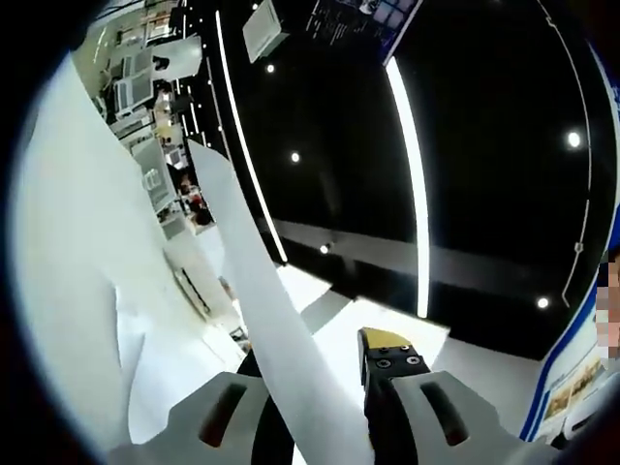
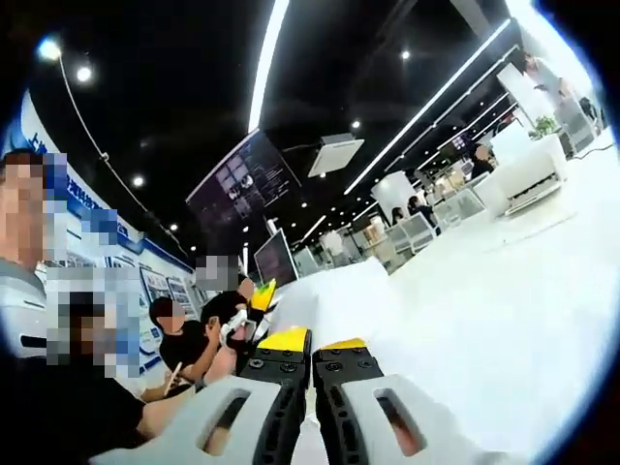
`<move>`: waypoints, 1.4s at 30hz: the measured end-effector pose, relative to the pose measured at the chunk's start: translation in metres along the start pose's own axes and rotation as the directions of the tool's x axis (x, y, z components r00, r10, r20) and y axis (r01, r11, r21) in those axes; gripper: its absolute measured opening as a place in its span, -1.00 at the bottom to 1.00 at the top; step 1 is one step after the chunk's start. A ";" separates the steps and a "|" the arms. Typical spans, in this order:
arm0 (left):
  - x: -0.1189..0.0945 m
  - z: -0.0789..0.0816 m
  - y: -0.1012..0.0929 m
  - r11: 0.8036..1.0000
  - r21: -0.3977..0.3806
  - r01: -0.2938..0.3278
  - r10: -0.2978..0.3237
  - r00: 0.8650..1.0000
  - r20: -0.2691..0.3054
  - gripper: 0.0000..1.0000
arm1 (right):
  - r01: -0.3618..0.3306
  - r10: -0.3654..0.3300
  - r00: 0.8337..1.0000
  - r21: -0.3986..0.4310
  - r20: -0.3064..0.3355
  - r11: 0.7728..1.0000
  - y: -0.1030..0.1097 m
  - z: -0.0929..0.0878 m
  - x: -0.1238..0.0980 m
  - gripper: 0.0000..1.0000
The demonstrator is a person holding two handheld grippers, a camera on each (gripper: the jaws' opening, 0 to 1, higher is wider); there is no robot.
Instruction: Organize the stack of printing papers by aligning and flattening the scattered papers on the table
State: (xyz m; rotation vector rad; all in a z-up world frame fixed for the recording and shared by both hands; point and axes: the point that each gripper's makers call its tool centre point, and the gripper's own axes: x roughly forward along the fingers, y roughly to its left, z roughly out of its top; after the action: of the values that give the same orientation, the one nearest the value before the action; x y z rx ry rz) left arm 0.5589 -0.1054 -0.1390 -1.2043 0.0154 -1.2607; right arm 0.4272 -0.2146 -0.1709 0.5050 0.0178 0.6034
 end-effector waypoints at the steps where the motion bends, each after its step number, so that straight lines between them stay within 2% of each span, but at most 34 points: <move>1: -0.001 0.000 0.000 1.000 -0.005 0.003 -0.003 1.000 -0.002 -0.52 | -0.002 0.002 1.000 0.001 -0.006 1.000 0.001 -0.002 0.000 -1.00; 10: -0.007 -0.001 0.006 0.999 -0.037 -0.006 0.005 1.000 -0.018 -0.57 | -0.014 0.016 0.999 0.020 -0.052 1.000 0.000 -0.011 -0.002 -1.00; 12: -0.009 -0.001 0.008 0.999 -0.052 -0.011 0.010 1.000 -0.018 -0.63 | -0.010 0.011 0.998 0.017 -0.056 1.000 0.000 -0.012 -0.002 -1.00; 15: -0.011 0.002 0.005 0.997 -0.078 0.005 -0.006 1.000 -0.011 -0.88 | -0.023 0.024 0.998 0.009 -0.056 1.000 0.006 -0.015 -0.001 -1.00; 18: -0.013 0.001 0.009 0.997 -0.074 -0.014 0.013 1.000 -0.011 -0.88 | -0.022 0.023 0.998 0.004 -0.057 1.000 0.005 -0.016 -0.001 -1.00; 19: -0.014 -0.001 0.013 0.993 -0.111 -0.034 0.033 0.999 -0.012 -0.88 | -0.018 0.018 0.998 -0.001 -0.059 1.000 0.005 -0.017 -0.001 -1.00; 26: -0.016 -0.003 0.020 0.997 -0.063 -0.049 0.048 0.999 -0.026 -0.88 | 0.011 -0.013 0.997 -0.024 -0.075 1.000 0.000 -0.021 -0.002 -1.00; 32: -0.016 0.002 0.021 0.998 -0.038 -0.040 0.039 0.998 -0.042 -0.84 | -0.020 0.020 0.997 0.002 -0.079 1.000 0.000 -0.019 -0.005 -1.00; 37: -0.019 0.011 0.017 0.999 -0.027 -0.024 0.024 1.000 -0.019 -0.86 | -0.035 0.034 0.996 -0.004 -0.086 0.999 -0.005 -0.017 -0.006 -1.00; 40: -0.019 0.014 0.010 1.000 -0.007 0.001 -0.001 1.000 -0.024 -0.88 | -0.047 0.044 0.996 -0.043 -0.076 0.998 -0.005 -0.015 -0.004 -1.00; 42: -0.020 0.015 0.011 1.000 -0.026 -0.009 0.008 1.000 -0.016 -0.89 | -0.015 0.004 0.997 -0.133 -0.083 0.991 -0.013 -0.016 -0.002 -0.95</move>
State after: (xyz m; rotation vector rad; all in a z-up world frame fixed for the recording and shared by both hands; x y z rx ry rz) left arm 0.5679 -0.0829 -0.1510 -1.2153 0.0490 -1.2662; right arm 0.4298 -0.2179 -0.1918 0.3505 0.0533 0.6298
